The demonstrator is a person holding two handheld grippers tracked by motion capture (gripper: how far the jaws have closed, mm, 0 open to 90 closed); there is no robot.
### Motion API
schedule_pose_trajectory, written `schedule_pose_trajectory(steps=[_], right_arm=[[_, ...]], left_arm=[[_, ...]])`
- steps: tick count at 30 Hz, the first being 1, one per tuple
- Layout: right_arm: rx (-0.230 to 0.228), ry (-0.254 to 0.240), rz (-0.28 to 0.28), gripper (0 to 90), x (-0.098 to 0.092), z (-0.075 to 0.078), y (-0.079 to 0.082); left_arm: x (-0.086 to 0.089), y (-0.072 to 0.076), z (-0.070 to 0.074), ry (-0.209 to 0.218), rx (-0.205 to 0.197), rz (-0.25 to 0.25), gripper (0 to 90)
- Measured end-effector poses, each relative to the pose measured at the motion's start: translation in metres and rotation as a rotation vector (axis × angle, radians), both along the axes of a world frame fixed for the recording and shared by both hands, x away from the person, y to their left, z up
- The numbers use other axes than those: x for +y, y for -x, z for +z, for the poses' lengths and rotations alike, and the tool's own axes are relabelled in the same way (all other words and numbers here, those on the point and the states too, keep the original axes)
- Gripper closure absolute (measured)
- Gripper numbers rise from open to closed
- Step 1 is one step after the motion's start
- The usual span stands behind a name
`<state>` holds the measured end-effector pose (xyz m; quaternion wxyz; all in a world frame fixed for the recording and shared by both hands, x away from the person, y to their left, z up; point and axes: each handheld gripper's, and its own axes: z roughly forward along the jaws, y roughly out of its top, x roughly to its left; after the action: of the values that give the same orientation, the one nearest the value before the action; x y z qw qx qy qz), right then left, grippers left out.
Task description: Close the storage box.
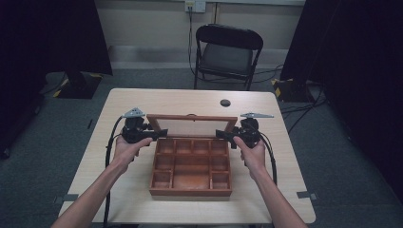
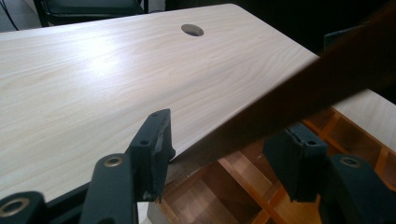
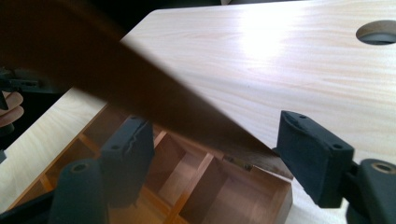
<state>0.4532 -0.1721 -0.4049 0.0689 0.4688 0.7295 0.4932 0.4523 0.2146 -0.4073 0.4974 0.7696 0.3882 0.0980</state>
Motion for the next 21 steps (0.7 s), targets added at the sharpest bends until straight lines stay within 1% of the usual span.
schedule_pose_trajectory(steps=[1, 3, 4, 6, 7, 8, 12, 13, 15, 17, 19, 21], right_arm=[[0.003, 0.000, -0.001, 26.6, 0.000, 0.000, 0.001], [-0.016, 0.020, 0.005, 26.3, -0.001, -0.001, 0.005], [-0.013, 0.034, 0.000, 25.9, 0.000, 0.000, 0.007], [0.008, 0.029, 0.001, 25.4, -0.001, 0.001, 0.010], [0.003, 0.033, 0.009, 25.1, -0.002, 0.001, 0.012], [0.002, 0.038, 0.004, 25.2, -0.003, 0.001, 0.013], [0.007, 0.044, -0.010, 25.2, -0.010, -0.001, 0.017], [0.009, 0.040, -0.009, 25.2, -0.011, -0.001, 0.017], [0.012, 0.048, -0.008, 25.1, -0.014, -0.002, 0.019], [0.013, 0.068, -0.004, 25.2, -0.017, -0.002, 0.020], [0.011, 0.101, -0.003, 26.7, -0.021, -0.002, 0.021], [0.009, 0.132, -0.007, 27.9, -0.025, -0.004, 0.022]], left_arm=[[-0.001, 0.002, 0.000, -0.001, -0.001, 0.001, 41.3], [-0.002, 0.005, 0.000, -0.009, -0.005, 0.001, 40.3], [-0.001, 0.006, 0.000, -0.015, -0.002, -0.006, 39.5], [-0.002, 0.008, -0.001, -0.016, -0.003, -0.004, 38.4], [-0.001, 0.009, -0.001, -0.021, -0.002, -0.004, 37.8], [-0.001, 0.009, -0.002, -0.025, -0.003, 0.004, 37.4], [-0.002, 0.011, -0.002, 0.003, 0.007, 0.007, 35.2], [-0.002, 0.012, -0.002, 0.005, 0.009, 0.008, 34.3], [-0.002, 0.013, -0.002, -0.009, 0.009, 0.010, 32.1], [-0.003, 0.014, -0.002, -0.016, 0.013, 0.010, 29.4], [-0.003, 0.015, -0.002, -0.017, 0.019, 0.018, 28.3], [-0.003, 0.016, -0.003, -0.007, 0.022, 0.019, 27.5]])
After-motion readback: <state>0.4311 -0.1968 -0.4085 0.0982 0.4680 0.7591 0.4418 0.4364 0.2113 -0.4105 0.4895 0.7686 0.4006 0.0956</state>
